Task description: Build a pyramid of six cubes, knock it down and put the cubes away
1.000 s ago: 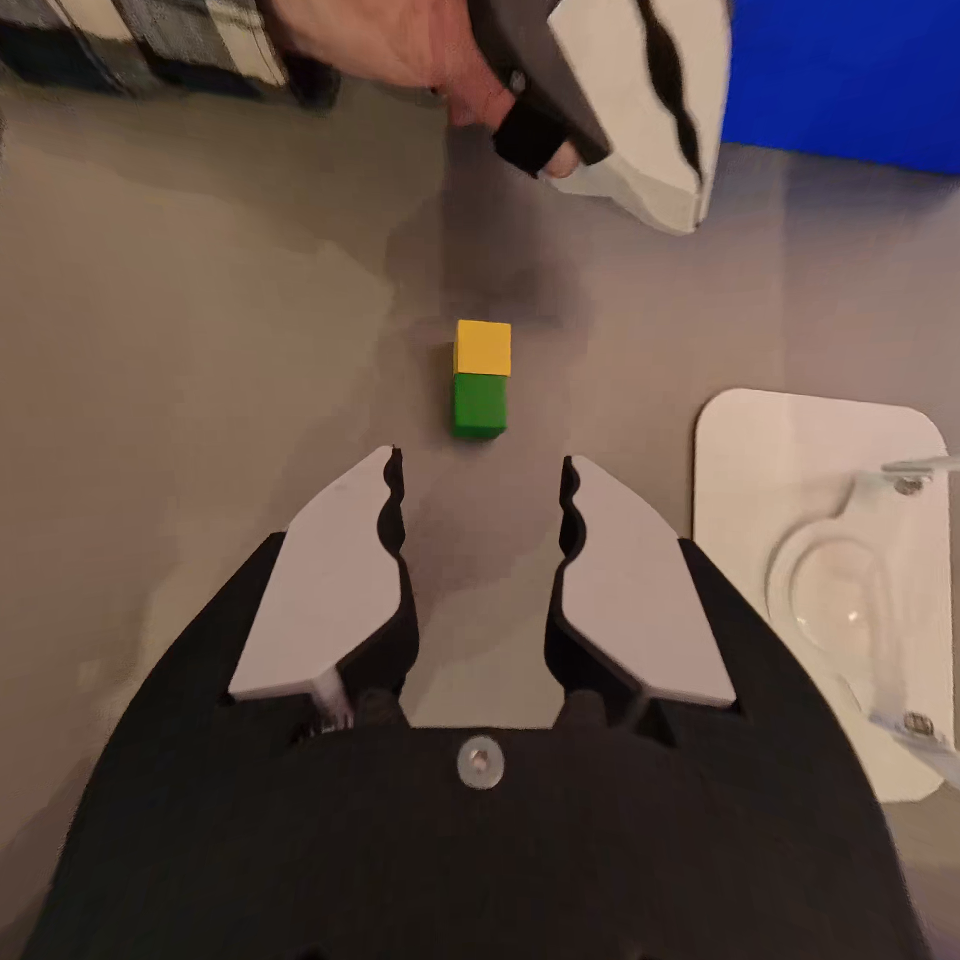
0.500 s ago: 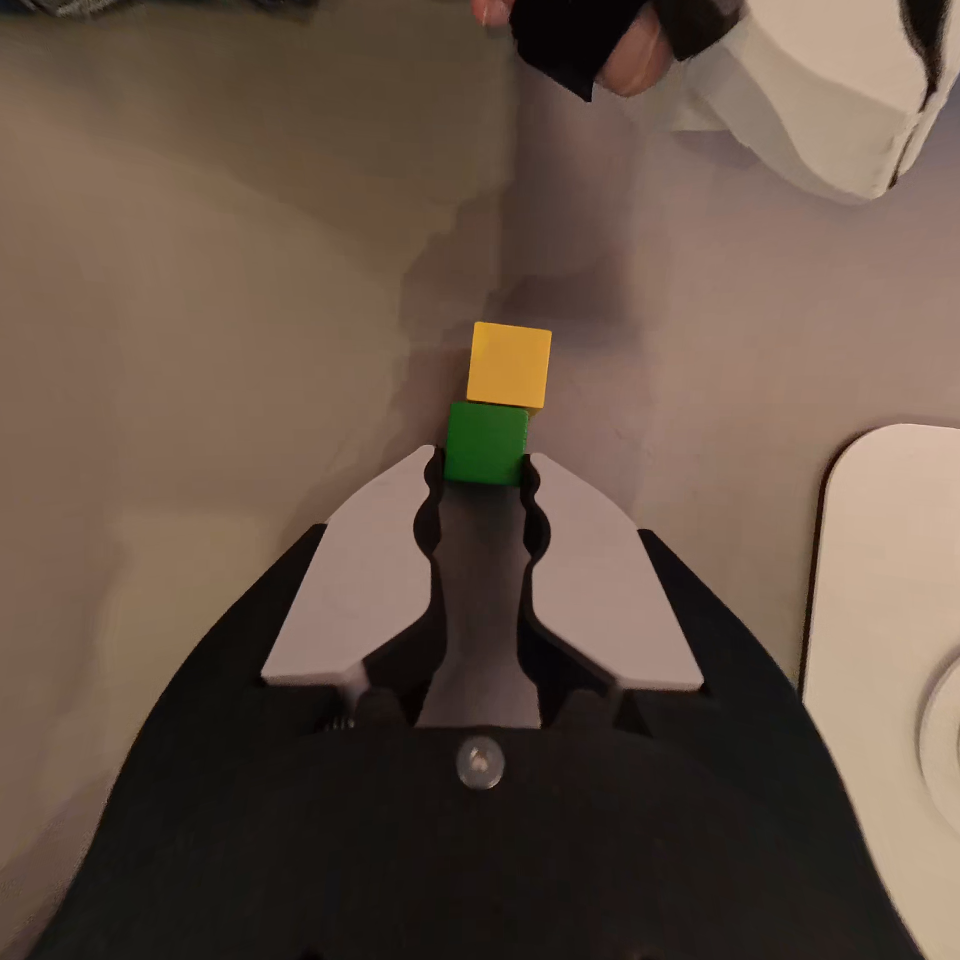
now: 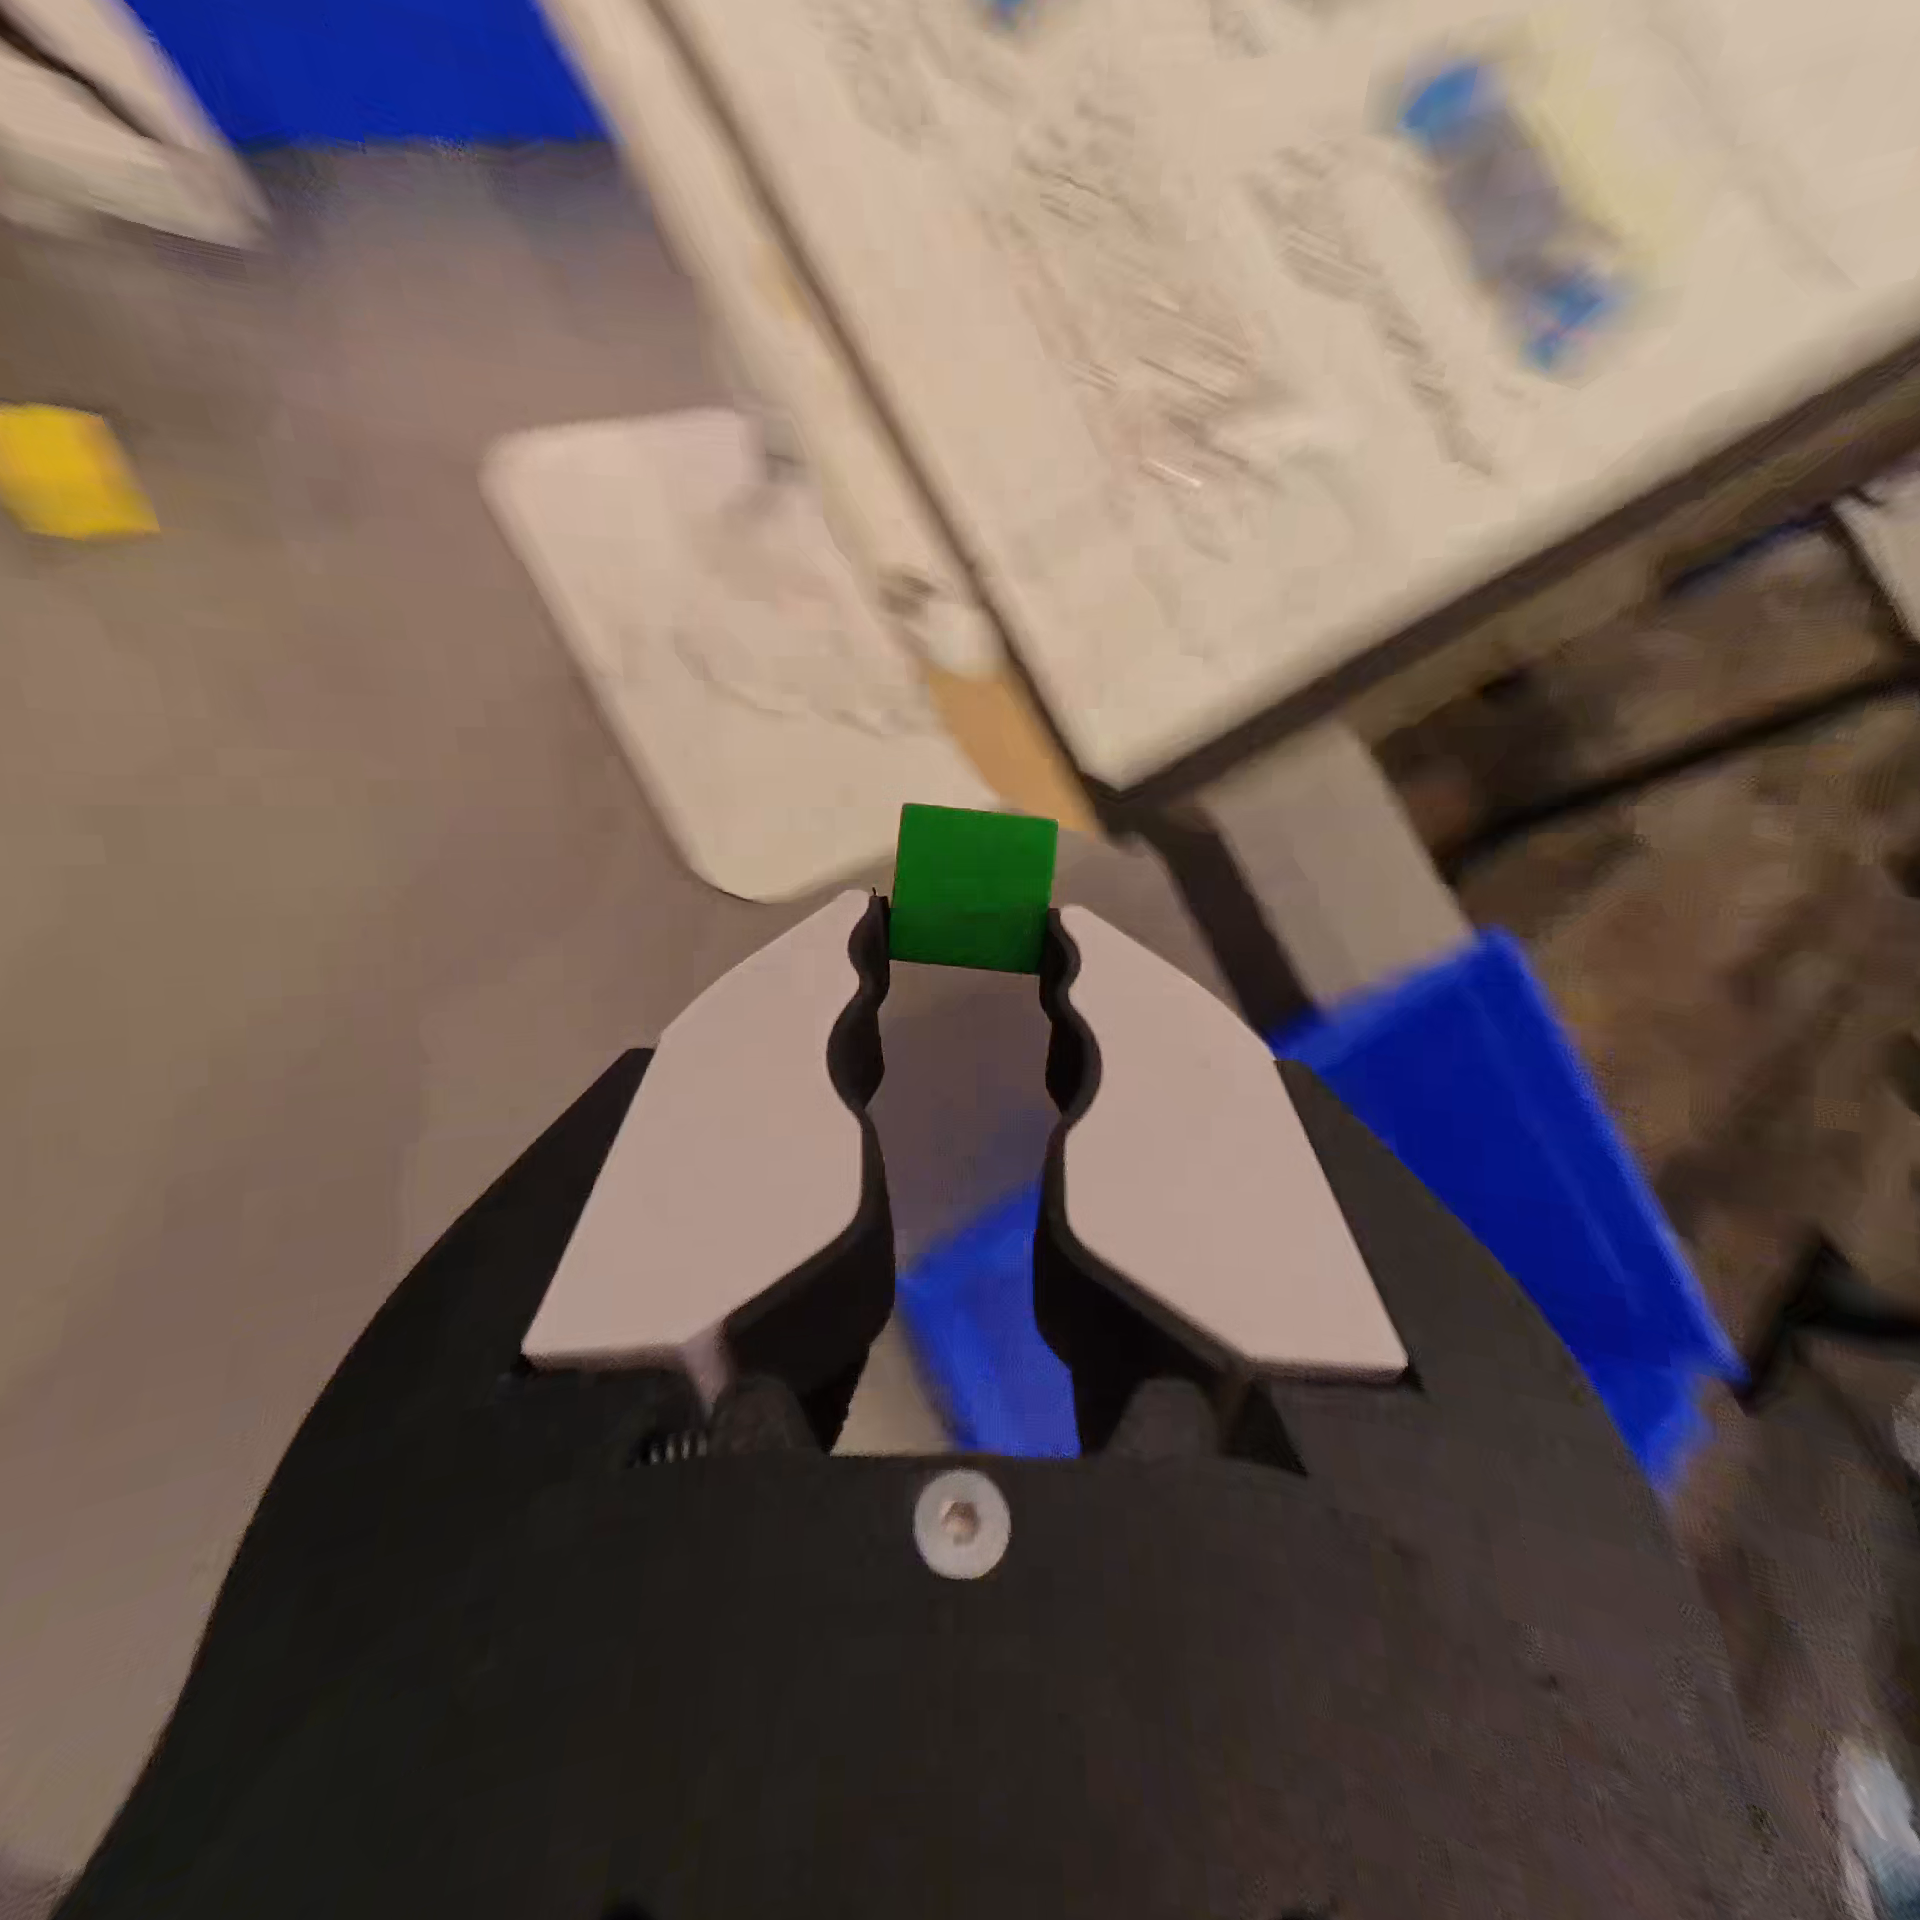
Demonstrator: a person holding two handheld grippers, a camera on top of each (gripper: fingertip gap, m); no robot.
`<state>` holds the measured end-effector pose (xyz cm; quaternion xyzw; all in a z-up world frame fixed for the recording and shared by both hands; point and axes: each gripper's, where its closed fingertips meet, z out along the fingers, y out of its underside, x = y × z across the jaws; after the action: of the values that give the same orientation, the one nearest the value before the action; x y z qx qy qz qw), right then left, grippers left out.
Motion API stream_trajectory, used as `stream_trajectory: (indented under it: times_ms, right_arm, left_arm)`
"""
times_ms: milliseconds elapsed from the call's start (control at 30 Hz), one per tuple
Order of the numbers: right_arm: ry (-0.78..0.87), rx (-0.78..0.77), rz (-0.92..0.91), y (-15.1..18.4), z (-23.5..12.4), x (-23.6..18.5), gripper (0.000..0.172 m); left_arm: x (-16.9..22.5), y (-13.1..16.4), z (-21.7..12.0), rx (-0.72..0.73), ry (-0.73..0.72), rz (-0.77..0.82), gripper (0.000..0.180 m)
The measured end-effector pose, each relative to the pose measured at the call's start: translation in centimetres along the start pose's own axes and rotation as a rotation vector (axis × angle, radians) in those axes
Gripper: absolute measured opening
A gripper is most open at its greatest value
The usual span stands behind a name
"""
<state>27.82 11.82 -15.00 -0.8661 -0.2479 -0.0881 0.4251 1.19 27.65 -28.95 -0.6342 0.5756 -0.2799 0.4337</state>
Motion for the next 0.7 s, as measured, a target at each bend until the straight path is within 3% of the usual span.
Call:
stream_trajectory:
  times_ms: [33,167,300,467,700]
  right_arm:
    - [0.084,-0.023,0.023,1.3,-1.1,2.9,0.028]
    - [0.269,-0.078,0.191,6.9,-2.7,11.7,0.028]
    - [0.332,-0.19,0.329,13.1,-0.4,16.5,0.029]
    - [0.326,-0.334,0.464,19.4,3.5,18.5,0.029]
    - [0.356,-0.583,0.427,24.6,5.7,18.8,0.029]
  left_arm:
    - [0.0,0.1,0.1,-0.003,0.0,0.001,0.0]
    - [0.0,0.3,0.2,-0.009,-0.005,-0.007,0.0]
    - [-0.4,0.6,0.3,-0.018,-0.02,-0.015,0.0]
    - [-0.8,0.9,0.3,-0.022,-0.027,-0.031,0.0]
    - [-0.7,1.0,0.5,-0.031,-0.021,-0.02,0.0]
